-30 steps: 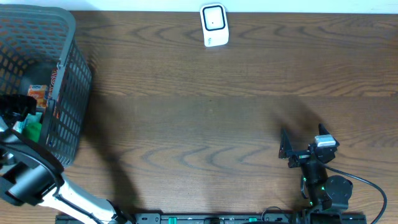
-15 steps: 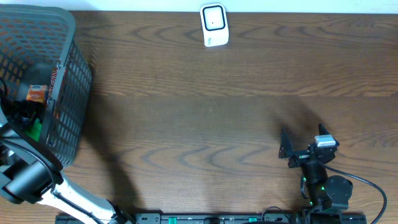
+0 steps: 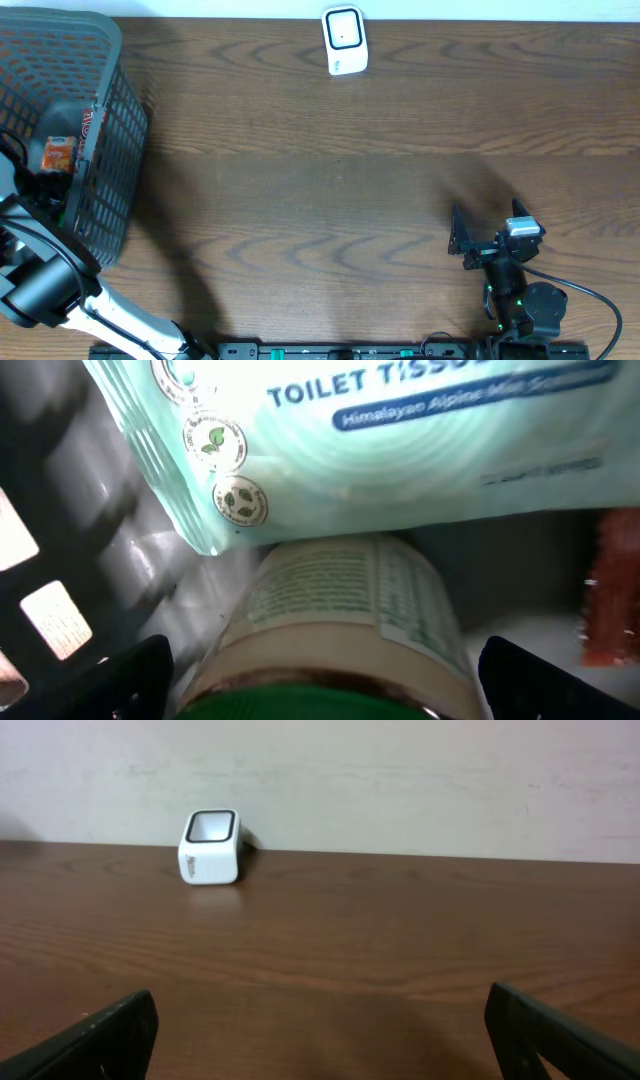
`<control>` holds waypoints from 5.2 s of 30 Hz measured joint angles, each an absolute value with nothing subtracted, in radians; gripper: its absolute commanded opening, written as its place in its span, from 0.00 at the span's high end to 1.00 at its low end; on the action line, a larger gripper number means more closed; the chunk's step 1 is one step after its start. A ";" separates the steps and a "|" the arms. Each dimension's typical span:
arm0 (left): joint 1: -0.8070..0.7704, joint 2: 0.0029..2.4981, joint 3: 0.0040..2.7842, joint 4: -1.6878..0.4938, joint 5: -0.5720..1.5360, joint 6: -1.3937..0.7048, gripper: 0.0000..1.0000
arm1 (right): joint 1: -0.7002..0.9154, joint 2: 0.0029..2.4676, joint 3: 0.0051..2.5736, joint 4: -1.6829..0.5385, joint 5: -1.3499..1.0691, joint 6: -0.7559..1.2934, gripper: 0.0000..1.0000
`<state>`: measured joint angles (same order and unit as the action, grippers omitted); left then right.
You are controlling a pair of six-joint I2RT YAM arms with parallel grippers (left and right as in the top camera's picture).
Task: Scan the item barcode
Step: 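Lower the left gripper into the basket and grasp the green-capped bottle, then lift the bottle out and carry it toward the scanner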
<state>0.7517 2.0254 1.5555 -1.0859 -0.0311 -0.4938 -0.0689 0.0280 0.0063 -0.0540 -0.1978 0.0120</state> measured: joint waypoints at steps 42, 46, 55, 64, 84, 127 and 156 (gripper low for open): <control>0.754 1.990 1.500 -1.028 -0.013 -0.495 0.34 | -0.069 0.028 0.006 -0.054 -0.198 0.012 0.01; 0.754 1.895 1.501 -1.019 0.019 -0.495 0.34 | -0.069 0.028 0.006 -0.054 -0.198 0.012 0.01; 0.754 1.651 1.512 -1.012 0.035 -0.495 0.34 | -0.069 0.028 0.006 -0.054 -0.198 0.012 0.01; 0.754 1.595 1.513 -1.011 0.041 -0.497 0.34 | -0.069 0.028 0.006 -0.054 -0.198 0.012 0.01; 0.754 1.396 1.527 -0.748 0.351 -0.574 0.33 | -0.069 0.028 0.006 -0.054 -0.198 0.012 0.01; -0.347 1.946 1.551 -0.925 0.067 -1.314 0.33 | -0.069 0.028 0.006 -0.054 -0.198 0.012 0.01; -0.361 2.106 1.551 -0.921 -0.007 -1.326 0.25 | -0.069 0.028 0.006 -0.054 -0.198 0.012 0.01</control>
